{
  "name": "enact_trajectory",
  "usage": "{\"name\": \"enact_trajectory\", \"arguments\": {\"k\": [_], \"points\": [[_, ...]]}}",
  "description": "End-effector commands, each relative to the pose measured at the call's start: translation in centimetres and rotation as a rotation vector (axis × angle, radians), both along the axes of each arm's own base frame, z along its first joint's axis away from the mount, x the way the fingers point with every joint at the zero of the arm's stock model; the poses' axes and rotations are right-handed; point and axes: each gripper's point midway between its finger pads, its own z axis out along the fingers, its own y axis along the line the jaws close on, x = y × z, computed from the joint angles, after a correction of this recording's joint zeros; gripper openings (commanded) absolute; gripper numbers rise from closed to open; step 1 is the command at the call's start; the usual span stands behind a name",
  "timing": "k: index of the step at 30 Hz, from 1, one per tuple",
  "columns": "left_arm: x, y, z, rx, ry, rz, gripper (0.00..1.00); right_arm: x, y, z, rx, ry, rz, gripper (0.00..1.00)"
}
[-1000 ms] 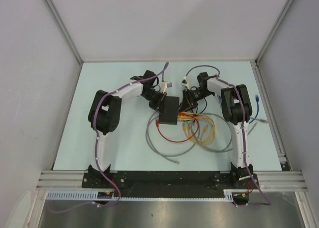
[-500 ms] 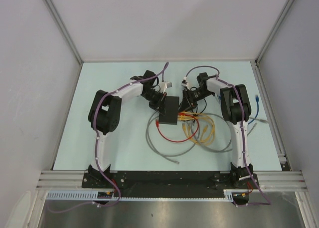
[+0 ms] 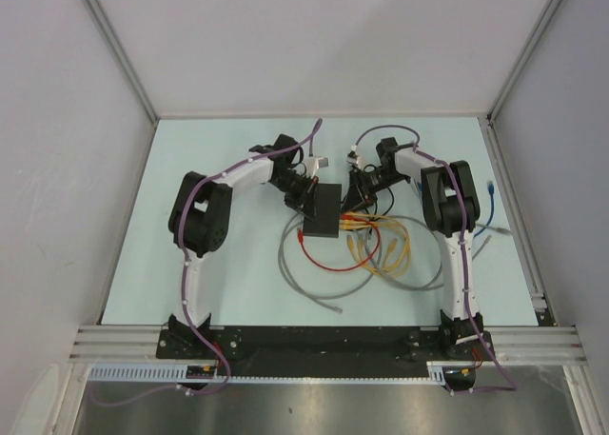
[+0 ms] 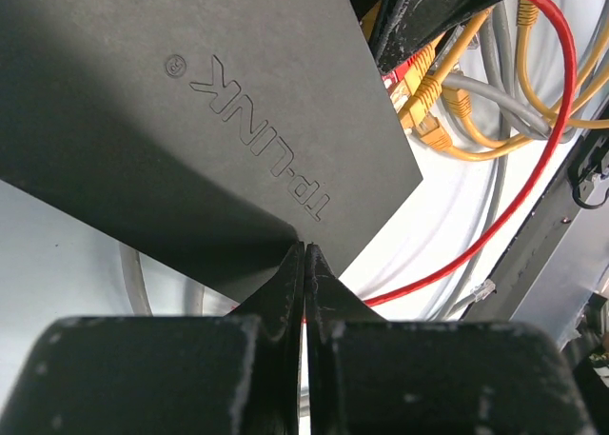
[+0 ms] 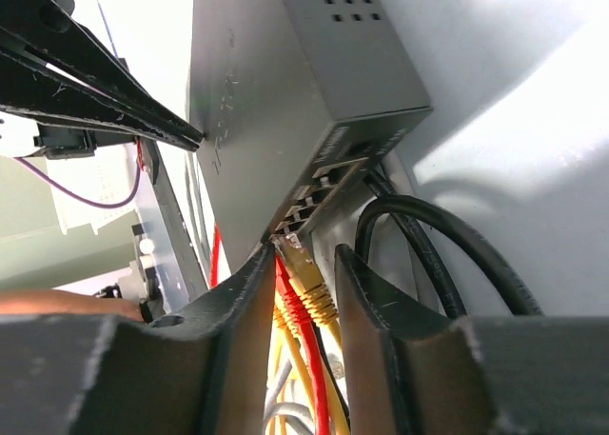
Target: Pull the plug from the switch port
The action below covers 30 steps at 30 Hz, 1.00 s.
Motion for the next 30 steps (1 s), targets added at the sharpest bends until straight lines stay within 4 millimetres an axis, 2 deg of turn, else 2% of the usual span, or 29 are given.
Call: {"name": "enact_trajectory", "arguments": {"k": [1,7,9,20,25,30], "points": [[0.2,0.9,-2.3,0.077,-0.014,-0.005,0.0,1.3,0.4,-1.2,-0.033,-0.066,0.006,0.33],[0.2,0.9,-2.3,0.079,-0.017,-0.007,0.0,1.5,0.4,-1.3,-0.066,-0.106,0.015,0.19],[0.2,0.8,-2.3,0.078,-0.021,-0.011,0.0,1.4,0.5,-1.0,-0.072,-0.119,0.02,0.18],[0.2,0.8,-2.5,0.093,-0.031,-0.016,0.0,0.9,-0.4,-2.4,-0.135,-0.143,0.056,0.14],[0.2,0.9,-2.8,0.122,-0.049,-0.024,0.0,0.6,-0.6,-1.8,-0.055,-0.115,0.06,0.14],[0.1,0.8,-2.9,0.13,-0.054,-0.027,0.0,0.3,-0.6,0.1,0.067,-0.122,0.089,0.13]]}}
